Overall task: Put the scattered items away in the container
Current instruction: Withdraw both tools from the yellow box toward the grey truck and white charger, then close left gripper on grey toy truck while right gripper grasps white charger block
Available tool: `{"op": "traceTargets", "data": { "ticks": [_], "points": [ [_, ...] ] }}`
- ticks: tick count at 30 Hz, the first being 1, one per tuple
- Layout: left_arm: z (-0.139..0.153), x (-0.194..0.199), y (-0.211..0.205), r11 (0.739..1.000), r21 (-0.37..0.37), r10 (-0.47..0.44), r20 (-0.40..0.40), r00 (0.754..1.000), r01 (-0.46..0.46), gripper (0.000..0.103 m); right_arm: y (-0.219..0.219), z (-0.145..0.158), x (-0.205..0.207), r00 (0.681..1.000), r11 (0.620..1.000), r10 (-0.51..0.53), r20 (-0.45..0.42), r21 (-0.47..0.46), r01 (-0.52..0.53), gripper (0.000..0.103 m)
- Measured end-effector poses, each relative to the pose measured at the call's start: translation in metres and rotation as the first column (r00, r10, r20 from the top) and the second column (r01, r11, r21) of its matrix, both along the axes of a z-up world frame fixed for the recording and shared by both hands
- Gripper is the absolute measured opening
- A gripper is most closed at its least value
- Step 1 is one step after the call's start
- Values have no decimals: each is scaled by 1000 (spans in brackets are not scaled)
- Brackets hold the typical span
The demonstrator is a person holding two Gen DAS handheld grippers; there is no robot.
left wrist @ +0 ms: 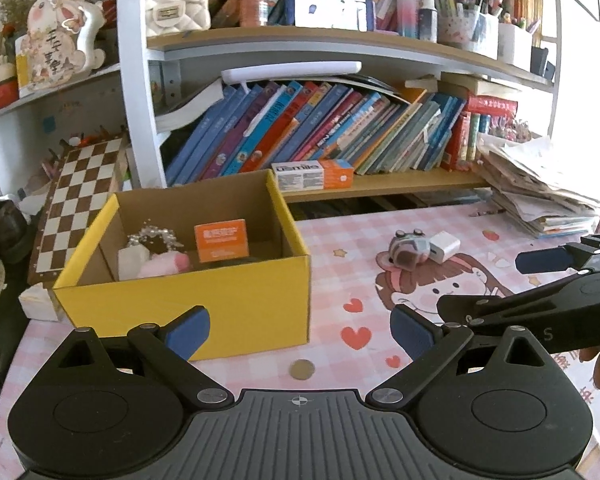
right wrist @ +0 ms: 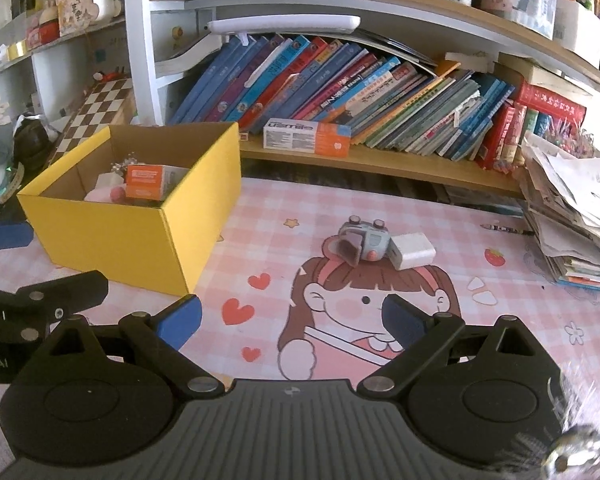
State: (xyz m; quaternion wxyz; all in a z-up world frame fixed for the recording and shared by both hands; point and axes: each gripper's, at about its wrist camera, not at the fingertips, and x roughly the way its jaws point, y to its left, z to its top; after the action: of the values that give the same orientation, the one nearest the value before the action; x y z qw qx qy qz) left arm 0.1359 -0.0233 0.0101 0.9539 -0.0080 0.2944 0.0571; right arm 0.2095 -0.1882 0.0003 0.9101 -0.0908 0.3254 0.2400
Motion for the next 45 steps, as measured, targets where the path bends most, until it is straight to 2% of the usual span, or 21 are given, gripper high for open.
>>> {"op": "traceTargets", "data": {
  "ticks": [12,24,37,45],
  "points": [
    [-3,17,-49,999,31,-9,-18,1000,9,98,-46,-4,20,1000,1000,-3,-10,26,3,97],
    [-5,49,-81,998,57,-27,-41,999,29,98,-91,-16,53,998,997,-54,-39,45,56,97],
    [-2,87,-92,995,71,-62,-33,998,65,98,-96,-25,83,998,998,-51,-29,28,52,97],
    [-4,118,-92,996,47,-81,-30,996,82,98,-96,-28,114,998,998,-57,-35,37,58,97]
  ]
}}
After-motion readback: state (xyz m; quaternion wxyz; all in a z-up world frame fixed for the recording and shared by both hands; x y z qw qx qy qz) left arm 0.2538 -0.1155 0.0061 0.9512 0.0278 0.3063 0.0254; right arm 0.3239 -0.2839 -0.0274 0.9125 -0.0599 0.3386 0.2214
